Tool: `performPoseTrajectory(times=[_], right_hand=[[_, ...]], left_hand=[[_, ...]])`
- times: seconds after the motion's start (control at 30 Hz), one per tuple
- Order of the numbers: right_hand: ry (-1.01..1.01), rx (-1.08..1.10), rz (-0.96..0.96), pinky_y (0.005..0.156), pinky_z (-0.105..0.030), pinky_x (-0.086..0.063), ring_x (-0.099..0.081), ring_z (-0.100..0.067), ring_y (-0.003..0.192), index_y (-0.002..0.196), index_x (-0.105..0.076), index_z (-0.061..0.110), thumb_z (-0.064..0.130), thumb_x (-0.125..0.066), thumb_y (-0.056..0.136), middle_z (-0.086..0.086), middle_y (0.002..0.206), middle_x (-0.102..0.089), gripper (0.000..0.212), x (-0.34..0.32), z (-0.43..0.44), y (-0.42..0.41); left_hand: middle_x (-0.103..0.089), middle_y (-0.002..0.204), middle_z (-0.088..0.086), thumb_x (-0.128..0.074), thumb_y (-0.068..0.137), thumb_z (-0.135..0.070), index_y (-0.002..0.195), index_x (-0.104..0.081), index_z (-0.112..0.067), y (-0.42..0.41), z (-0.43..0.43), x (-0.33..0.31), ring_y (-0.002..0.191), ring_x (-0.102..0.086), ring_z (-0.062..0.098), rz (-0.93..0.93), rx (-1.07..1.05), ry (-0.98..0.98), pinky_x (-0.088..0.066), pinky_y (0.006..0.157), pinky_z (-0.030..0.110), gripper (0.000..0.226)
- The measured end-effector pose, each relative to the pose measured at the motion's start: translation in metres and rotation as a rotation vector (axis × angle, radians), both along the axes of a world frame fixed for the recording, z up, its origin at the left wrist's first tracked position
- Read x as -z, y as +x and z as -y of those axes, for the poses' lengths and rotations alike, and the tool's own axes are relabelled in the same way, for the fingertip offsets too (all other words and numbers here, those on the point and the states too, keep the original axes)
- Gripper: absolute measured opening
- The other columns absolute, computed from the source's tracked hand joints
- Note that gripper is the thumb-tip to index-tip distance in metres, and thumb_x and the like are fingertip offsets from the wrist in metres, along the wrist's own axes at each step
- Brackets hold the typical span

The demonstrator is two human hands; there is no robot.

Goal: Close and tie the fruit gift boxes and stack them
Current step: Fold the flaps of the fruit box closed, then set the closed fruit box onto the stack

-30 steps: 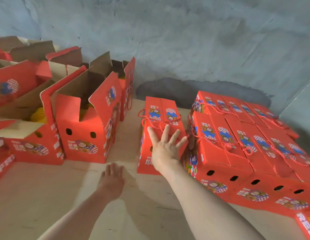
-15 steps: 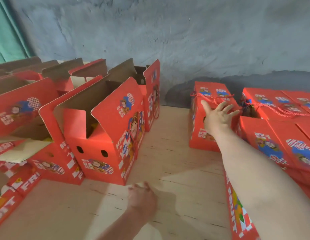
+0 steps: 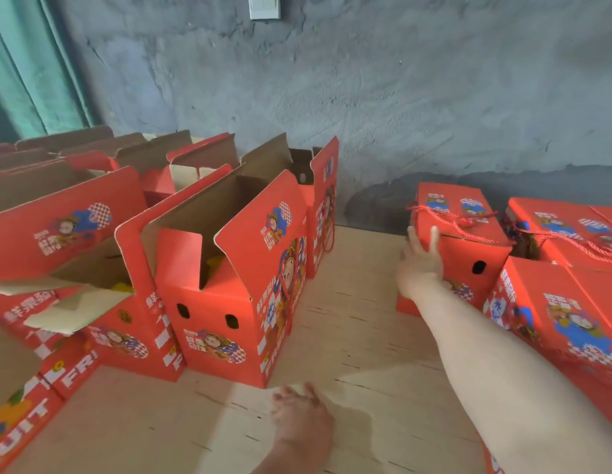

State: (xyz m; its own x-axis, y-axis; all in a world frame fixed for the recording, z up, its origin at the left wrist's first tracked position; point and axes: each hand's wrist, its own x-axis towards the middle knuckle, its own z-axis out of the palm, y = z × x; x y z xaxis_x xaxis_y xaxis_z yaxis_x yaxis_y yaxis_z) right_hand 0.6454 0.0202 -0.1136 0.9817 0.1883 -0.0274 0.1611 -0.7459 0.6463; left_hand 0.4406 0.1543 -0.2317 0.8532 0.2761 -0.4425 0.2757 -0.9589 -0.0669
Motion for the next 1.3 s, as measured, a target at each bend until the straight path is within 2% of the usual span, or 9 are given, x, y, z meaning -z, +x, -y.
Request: performPoseTrajectory(times=[0.17,0.37,0.53,0.67,0.8,1.0,1.1,1.17,1.3], right_hand=[[0.025,0.24,0.004,0.104,-0.074,0.007,0.018,-0.037,0.143,0.152,-0.02,0.025,0.026,-0.043,0.093,-0.005,0.161,0.001,0.064,0.002,0.04,0.007],[0.28,0.103,0.15,0.105,-0.068,0.011,0.023,-0.048,0.138,0.149,-0.017,0.042,0.006,-0.042,0.09,-0.013,0.154,0.03,0.073,-0.018,0.052,0.015],[0.293,0.41,0.108,0.104,-0.056,-0.036,-0.015,-0.045,0.137,0.144,-0.039,0.019,0.017,-0.042,0.096,-0.028,0.15,-0.008,0.048,-0.023,0.054,0.032],[0.449,0.551,0.057,0.11,-0.063,-0.021,0.002,-0.051,0.14,0.153,-0.01,0.013,0.021,-0.05,0.095,-0.027,0.153,0.01,0.071,-0.028,0.032,0.041],[0.44,0.365,0.009,0.11,-0.066,0.001,0.012,-0.051,0.14,0.151,-0.022,0.014,0.028,-0.046,0.091,-0.027,0.156,0.011,0.066,-0.02,0.001,0.005],[1.057,-0.422,-0.1,0.116,-0.04,-0.021,-0.024,-0.032,0.14,0.143,-0.036,0.01,0.019,-0.055,0.089,-0.016,0.152,-0.027,0.057,-0.006,-0.105,-0.116],[1.439,-0.487,-0.111,0.114,-0.034,-0.025,-0.035,-0.031,0.135,0.137,-0.04,-0.003,0.008,-0.047,0.092,-0.019,0.144,-0.04,0.047,-0.01,-0.13,-0.176],[1.594,-0.473,-0.106,0.115,-0.029,-0.021,-0.03,-0.029,0.139,0.142,-0.033,0.0,0.021,-0.044,0.095,-0.018,0.148,-0.035,0.052,-0.015,-0.142,-0.208],[1.583,-0.249,-0.187,0.11,-0.038,-0.031,-0.027,-0.034,0.14,0.152,-0.001,0.014,0.044,-0.046,0.096,-0.02,0.156,-0.01,0.078,-0.036,-0.17,-0.212]], left_hand=[[-0.015,0.147,0.036,-0.018,0.098,-0.005,0.15,-0.006,-0.004,0.0,0.0,-0.01,0.134,-0.022,0.051,-0.027,-0.031,-0.064,-0.033,0.108,0.051,0.054],[-0.008,0.148,0.04,-0.018,0.101,-0.006,0.149,0.002,0.0,-0.002,0.004,-0.026,0.135,-0.019,0.054,-0.065,-0.01,-0.075,-0.034,0.107,0.052,0.053],[-0.006,0.15,0.038,-0.019,0.101,-0.006,0.15,0.002,-0.002,0.0,0.002,-0.033,0.137,-0.016,0.052,-0.11,-0.013,-0.116,-0.031,0.109,0.052,0.053],[0.0,0.149,0.039,-0.018,0.103,-0.01,0.149,0.004,0.0,0.002,-0.001,-0.026,0.137,-0.008,0.056,-0.108,-0.014,-0.116,-0.028,0.109,0.055,0.052],[-0.005,0.144,0.047,-0.019,0.1,-0.002,0.145,0.005,0.009,-0.002,0.003,-0.015,0.131,-0.015,0.063,0.0,-0.041,-0.097,-0.034,0.105,0.056,0.052],[-0.014,0.141,0.049,-0.024,0.097,-0.001,0.144,-0.001,0.012,-0.002,0.002,-0.002,0.128,-0.021,0.064,0.066,0.048,-0.004,-0.034,0.104,0.058,0.054],[-0.033,0.148,0.023,-0.036,0.096,-0.012,0.148,-0.025,-0.005,-0.01,-0.01,0.0,0.13,-0.037,0.04,0.207,-0.053,-0.253,-0.035,0.101,0.025,0.053],[-0.051,0.135,0.004,-0.045,0.094,-0.02,0.139,-0.041,-0.015,-0.02,-0.025,-0.008,0.108,-0.049,0.015,0.386,-0.192,-0.499,-0.029,0.066,-0.004,0.046],[-0.065,0.098,0.0,-0.048,0.09,-0.019,0.108,-0.06,-0.017,-0.051,-0.064,-0.052,0.082,-0.058,0.022,0.742,-0.286,-0.513,-0.045,0.059,0.025,0.022]])
